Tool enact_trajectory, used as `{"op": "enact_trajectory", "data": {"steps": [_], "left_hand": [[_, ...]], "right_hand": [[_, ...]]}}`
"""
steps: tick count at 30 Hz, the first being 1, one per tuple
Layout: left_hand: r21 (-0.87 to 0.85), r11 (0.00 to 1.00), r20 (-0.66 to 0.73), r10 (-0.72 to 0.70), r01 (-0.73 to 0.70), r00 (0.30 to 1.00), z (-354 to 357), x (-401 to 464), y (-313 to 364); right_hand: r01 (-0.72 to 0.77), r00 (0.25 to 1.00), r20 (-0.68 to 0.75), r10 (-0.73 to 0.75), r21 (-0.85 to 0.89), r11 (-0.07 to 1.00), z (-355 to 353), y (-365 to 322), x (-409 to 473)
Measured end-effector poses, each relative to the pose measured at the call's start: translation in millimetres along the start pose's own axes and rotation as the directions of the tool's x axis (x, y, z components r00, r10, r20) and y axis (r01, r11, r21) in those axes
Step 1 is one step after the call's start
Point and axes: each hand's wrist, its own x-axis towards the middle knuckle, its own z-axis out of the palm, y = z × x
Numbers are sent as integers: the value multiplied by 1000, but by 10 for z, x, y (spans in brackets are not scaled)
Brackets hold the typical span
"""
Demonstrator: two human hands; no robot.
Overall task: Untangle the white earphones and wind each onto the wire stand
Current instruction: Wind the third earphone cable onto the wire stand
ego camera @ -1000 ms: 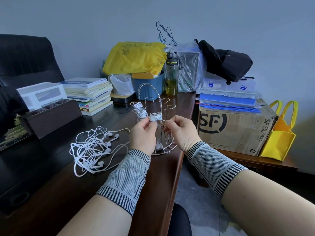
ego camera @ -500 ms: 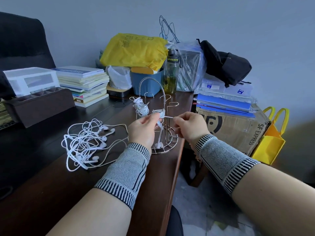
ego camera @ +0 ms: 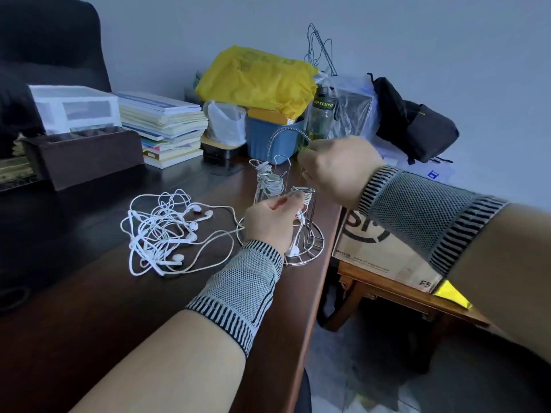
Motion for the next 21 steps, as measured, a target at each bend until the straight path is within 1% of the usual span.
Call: {"op": "enact_trajectory", "data": {"steps": [1, 2, 4, 7, 10, 12, 13, 16, 17, 19, 20, 21], "left_hand": [[8, 1000, 0, 15, -15, 1000, 4, 8, -7], [14, 1000, 1, 22, -22, 1000, 11, 8, -8], [39, 999, -19, 32, -31, 999, 9, -6, 2], [70, 996, -34, 49, -46, 998, 7, -19, 7], [59, 998, -23, 38, -37, 999, 6, -31, 20], [63, 998, -9, 31, -30, 999, -14, -23, 11], [76, 997, -10, 29, -28, 1000, -20, -12, 2], [98, 995, 48, -17, 12, 999, -41, 12, 6], [158, 987, 64, -27, 16, 998, -60, 10, 27], [354, 927, 109, 94, -127, 990, -120, -13, 80], [388, 904, 117, 143, -178, 983, -137, -2, 105], [468, 842, 174, 212, -270, 962, -150, -35, 132]], "right_hand": [[22, 993, 119, -15, -54, 998, -56, -41, 53], [13, 984, 179, 1, -77, 997, -106, -82, 115], [-67, 966, 245, 82, -72, 995, -157, -191, 245], [-278, 909, 334, 248, 45, 960, -92, -280, 395], [-416, 848, 418, 326, 145, 898, -64, -324, 391], [-450, 847, 393, 359, 169, 877, -94, -401, 298], [-431, 858, 373, 352, 151, 890, -111, -448, 229], [-301, 922, 275, 272, 69, 951, -121, -571, 7], [-259, 946, 219, 239, 69, 963, -97, -619, -62], [-229, 973, 29, 228, 36, 973, -1, -662, -184], [-279, 958, -49, 283, 76, 957, 63, -662, -242], [-322, 934, -119, 338, 134, 937, 142, -652, -287]]}}
